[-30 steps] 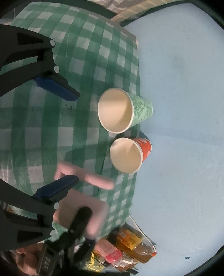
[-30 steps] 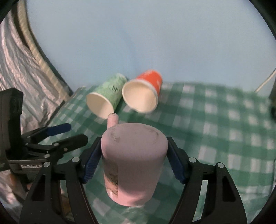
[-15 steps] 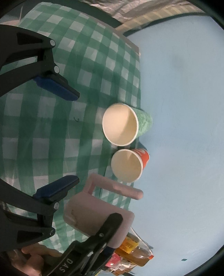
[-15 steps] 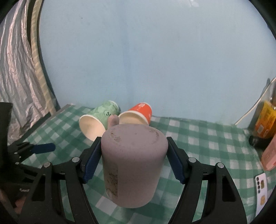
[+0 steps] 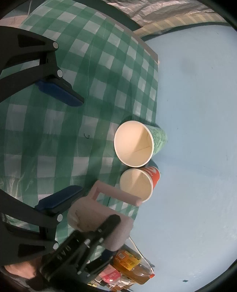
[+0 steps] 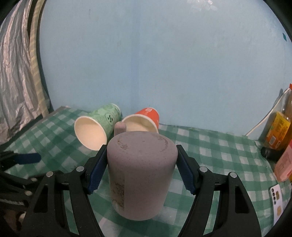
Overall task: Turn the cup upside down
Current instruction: 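Lower the inverted pink mug onto the table and open the right tool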
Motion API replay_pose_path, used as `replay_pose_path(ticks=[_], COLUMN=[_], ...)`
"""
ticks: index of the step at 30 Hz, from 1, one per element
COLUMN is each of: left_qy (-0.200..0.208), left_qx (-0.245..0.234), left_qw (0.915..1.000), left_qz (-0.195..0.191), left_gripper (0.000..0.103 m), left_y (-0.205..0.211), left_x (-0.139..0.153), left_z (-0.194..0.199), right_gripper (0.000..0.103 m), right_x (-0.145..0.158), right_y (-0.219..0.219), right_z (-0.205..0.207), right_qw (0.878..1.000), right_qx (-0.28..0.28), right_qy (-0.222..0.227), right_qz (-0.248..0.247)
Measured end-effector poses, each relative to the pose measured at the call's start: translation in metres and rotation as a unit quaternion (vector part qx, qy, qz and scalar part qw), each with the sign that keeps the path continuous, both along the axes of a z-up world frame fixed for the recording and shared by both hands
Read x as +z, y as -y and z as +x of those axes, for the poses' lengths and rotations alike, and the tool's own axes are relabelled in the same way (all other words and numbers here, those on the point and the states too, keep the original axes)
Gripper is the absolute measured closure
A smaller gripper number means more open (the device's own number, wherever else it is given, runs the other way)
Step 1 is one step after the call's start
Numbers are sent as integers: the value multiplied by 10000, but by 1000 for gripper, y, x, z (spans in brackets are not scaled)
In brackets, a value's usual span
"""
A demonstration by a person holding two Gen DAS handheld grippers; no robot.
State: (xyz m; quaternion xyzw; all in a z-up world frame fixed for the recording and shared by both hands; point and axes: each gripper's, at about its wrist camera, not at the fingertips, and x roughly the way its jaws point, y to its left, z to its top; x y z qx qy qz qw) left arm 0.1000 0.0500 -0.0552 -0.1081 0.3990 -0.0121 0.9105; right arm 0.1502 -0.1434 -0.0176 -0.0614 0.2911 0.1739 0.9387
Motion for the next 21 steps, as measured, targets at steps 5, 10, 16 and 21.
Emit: replay_pose_path(ticks=[5,10,16,21], left_qy=[10,27,199,480], left_qx=[-9,0,51,168], left_qw=[10000,10000,9998,9987], left_qz=[-16,-12,-15,19], left_gripper=[14,14,12,4], left_y=[0,2,4,4], left_x=[0,1,6,12], left_z=[-1,-4,-13,-25], right_gripper=[30,30,30,26], right_x=[-7,-12,-13,-3], right_y=[1,5,12,16], right_z=[-8,-15,-18,-29], right_qw=[9999,10000,9998,9997], right_qx=[-5,-23,-13,13], right_qy=[102,83,-127,-123], right_qz=[-23,11,165,201])
